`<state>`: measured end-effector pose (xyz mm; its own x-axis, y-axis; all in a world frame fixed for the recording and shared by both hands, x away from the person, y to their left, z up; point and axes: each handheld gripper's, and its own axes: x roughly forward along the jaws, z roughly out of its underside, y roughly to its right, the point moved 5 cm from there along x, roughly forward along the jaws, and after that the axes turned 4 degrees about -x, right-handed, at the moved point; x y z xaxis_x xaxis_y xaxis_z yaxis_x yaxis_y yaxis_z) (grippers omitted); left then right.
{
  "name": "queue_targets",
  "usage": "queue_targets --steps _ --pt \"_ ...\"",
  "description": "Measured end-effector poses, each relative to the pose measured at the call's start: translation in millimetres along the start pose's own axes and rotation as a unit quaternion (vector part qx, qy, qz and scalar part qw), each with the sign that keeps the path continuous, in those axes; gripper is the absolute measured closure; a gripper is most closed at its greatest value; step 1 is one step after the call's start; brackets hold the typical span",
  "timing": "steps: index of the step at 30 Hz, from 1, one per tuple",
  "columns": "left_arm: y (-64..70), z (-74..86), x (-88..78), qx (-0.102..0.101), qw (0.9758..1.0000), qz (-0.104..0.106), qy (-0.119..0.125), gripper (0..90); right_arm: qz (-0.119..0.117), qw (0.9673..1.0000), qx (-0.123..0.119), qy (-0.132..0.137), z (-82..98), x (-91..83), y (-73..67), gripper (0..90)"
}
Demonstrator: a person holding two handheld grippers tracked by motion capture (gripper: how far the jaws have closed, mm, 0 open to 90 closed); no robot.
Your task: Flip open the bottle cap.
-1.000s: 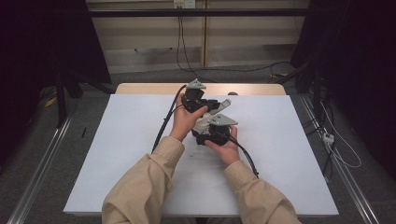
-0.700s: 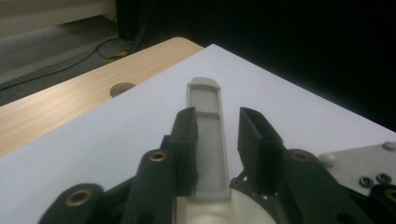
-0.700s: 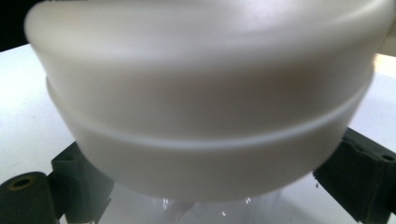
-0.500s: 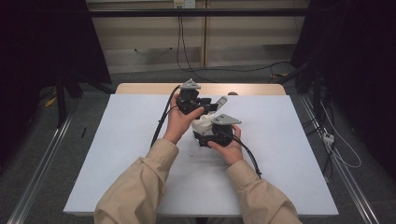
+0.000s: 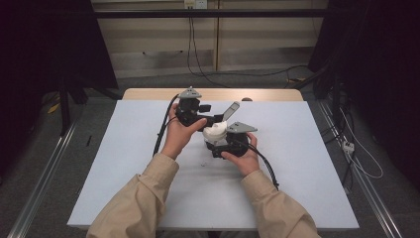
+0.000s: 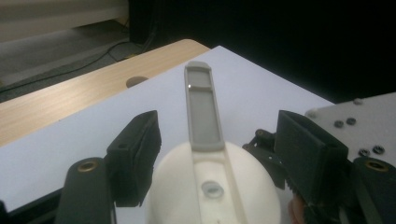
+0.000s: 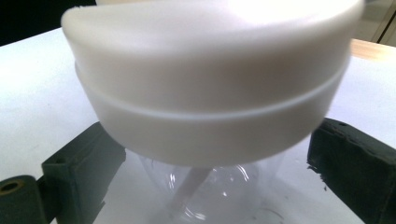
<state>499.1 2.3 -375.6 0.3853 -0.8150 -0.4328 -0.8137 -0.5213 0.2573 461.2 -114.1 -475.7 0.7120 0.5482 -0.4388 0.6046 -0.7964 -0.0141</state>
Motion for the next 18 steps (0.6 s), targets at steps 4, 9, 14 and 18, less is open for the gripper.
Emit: queue_targets --steps 4,9,14,18 --pt "1.0 4.7 -5.3 -0.002 1.0 -0.002 0.002 23.6 -0.005 1.0 -0.006 0.002 2.0 -5.9 -2.4 4.2" --pt "1.9 10.4 -15.6 0.001 1.0 -0.006 0.003 19.3 -0.006 0.9999 -0.011 -0.001 3.5 -18.7 -2.3 4.1" --pt "-0.3 19.8 -29.0 0.002 0.9999 -0.015 0.006 16.3 -0.009 0.9997 -0.02 0.009 2.7 -38.6 -2.5 4.3" --pt "-3.1 32.1 -39.1 -0.003 0.9998 -0.018 0.004 13.5 -0.021 0.9996 -0.017 0.007 7.2 -50.3 -5.0 4.6"
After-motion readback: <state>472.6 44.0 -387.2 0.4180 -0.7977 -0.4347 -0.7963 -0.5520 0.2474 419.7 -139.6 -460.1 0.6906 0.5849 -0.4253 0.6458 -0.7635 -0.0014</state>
